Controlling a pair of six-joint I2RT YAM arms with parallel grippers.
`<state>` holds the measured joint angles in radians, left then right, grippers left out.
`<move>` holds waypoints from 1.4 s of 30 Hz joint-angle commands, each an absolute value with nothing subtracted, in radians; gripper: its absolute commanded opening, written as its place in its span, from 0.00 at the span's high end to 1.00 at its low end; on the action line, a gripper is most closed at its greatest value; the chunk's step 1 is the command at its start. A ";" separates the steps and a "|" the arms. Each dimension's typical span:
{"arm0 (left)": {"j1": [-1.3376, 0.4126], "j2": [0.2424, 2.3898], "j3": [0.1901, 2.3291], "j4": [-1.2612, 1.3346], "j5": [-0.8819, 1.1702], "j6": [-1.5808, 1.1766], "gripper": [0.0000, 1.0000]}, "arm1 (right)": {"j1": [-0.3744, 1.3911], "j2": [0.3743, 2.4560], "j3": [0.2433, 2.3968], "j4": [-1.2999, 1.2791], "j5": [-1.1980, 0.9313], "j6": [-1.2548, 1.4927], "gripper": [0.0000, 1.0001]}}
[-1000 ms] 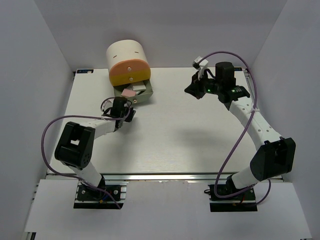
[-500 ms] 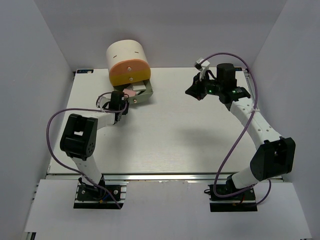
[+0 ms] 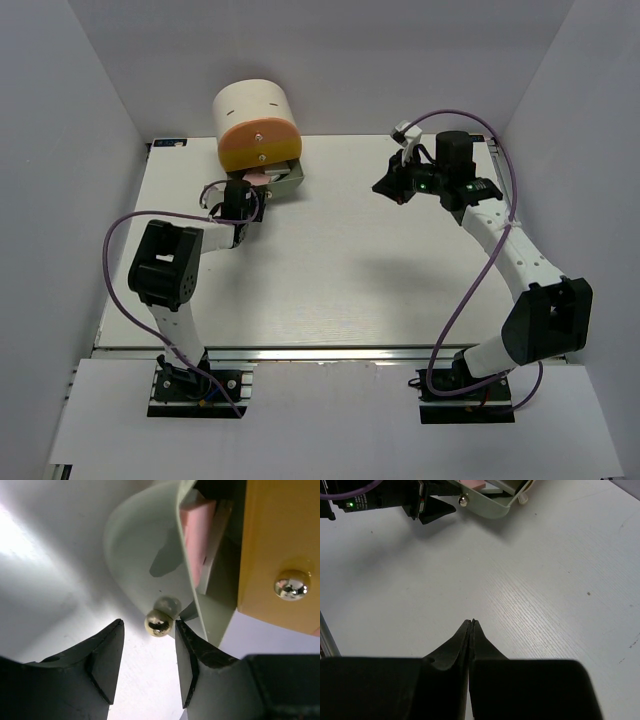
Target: Organize the makeup
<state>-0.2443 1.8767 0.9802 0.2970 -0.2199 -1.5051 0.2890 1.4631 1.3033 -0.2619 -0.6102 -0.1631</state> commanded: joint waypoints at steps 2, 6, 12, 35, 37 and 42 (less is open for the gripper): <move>-0.239 1.887 1.023 0.408 -0.190 -1.517 0.42 | 0.285 1.428 1.289 -0.236 -0.637 -0.153 1.00; -0.238 1.916 1.046 0.420 -0.181 -1.534 0.38 | 0.285 1.433 1.289 -0.236 -0.638 -0.152 1.00; -0.229 1.959 1.078 0.440 -0.176 -1.551 0.34 | 0.281 1.433 1.290 -0.238 -0.637 -0.150 1.00; -0.186 2.100 1.223 0.497 -0.153 -1.545 0.29 | 0.255 1.448 1.292 -0.250 -0.640 -0.166 1.00; -0.186 2.108 1.233 0.497 -0.150 -1.545 0.29 | 0.253 1.451 1.290 -0.252 -0.640 -0.167 1.00; -0.186 2.108 1.229 0.511 -0.147 -1.546 0.28 | 0.250 1.451 1.292 -0.258 -0.643 -0.172 1.00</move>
